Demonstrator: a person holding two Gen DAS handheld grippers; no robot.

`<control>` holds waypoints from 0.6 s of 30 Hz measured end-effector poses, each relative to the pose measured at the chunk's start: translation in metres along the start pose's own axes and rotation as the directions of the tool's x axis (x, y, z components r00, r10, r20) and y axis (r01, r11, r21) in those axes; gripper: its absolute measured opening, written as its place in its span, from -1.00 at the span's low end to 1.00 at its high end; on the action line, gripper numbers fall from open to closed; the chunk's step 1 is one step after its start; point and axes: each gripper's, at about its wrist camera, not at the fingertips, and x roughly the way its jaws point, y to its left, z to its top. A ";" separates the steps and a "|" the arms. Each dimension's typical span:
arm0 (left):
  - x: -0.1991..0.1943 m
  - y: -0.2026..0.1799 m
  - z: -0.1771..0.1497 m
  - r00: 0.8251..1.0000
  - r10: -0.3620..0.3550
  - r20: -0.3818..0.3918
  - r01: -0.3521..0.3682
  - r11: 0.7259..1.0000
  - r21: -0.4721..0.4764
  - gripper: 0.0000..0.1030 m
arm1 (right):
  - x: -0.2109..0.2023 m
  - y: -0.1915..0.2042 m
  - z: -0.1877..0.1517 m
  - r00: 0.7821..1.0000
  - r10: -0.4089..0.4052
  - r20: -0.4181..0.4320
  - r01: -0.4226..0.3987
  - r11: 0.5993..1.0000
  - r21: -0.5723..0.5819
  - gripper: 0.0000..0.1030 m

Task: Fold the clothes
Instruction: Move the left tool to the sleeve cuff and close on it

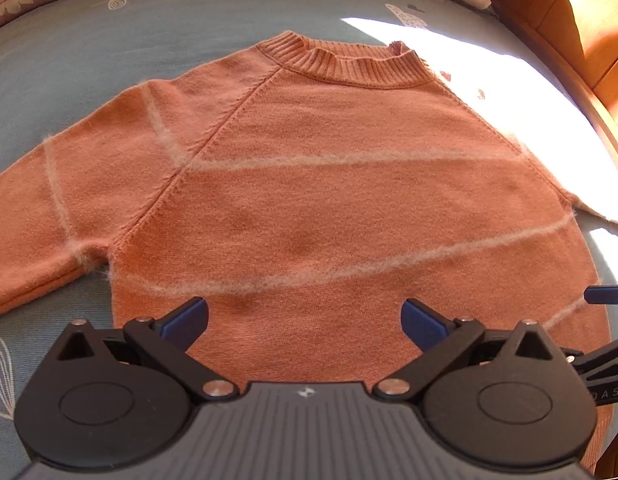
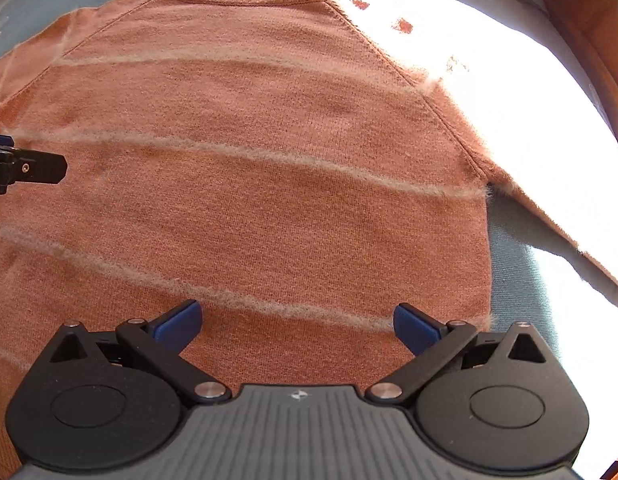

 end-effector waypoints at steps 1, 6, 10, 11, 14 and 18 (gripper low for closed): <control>-0.013 0.016 0.000 0.999 -0.006 0.034 0.008 0.999 -0.041 0.97 | -0.005 0.004 0.003 1.000 0.005 0.011 -0.005 1.000 -0.001 1.00; -0.062 0.123 -0.020 0.982 0.103 0.160 -0.032 0.920 -0.391 0.55 | -0.019 0.040 0.025 0.996 0.084 0.031 -0.085 0.996 0.009 1.00; -0.087 0.218 -0.056 0.949 0.243 0.200 -0.025 0.692 -0.721 -0.06 | -0.021 0.088 0.036 0.994 0.106 0.040 -0.103 0.992 -0.067 1.00; -0.092 0.237 -0.067 0.942 0.256 0.216 0.009 0.624 -0.781 -0.14 | -0.022 0.100 0.039 0.993 0.111 0.042 -0.107 0.990 -0.086 1.00; -0.096 0.284 -0.098 0.925 0.278 0.260 0.127 0.416 -0.900 -0.17 | -0.024 0.131 0.047 0.989 0.141 0.048 -0.134 0.982 -0.133 1.00; -0.086 0.324 -0.135 0.908 0.291 0.302 0.270 0.146 -0.952 -0.18 | -0.021 0.155 0.057 0.988 0.150 0.033 -0.143 0.979 -0.148 1.00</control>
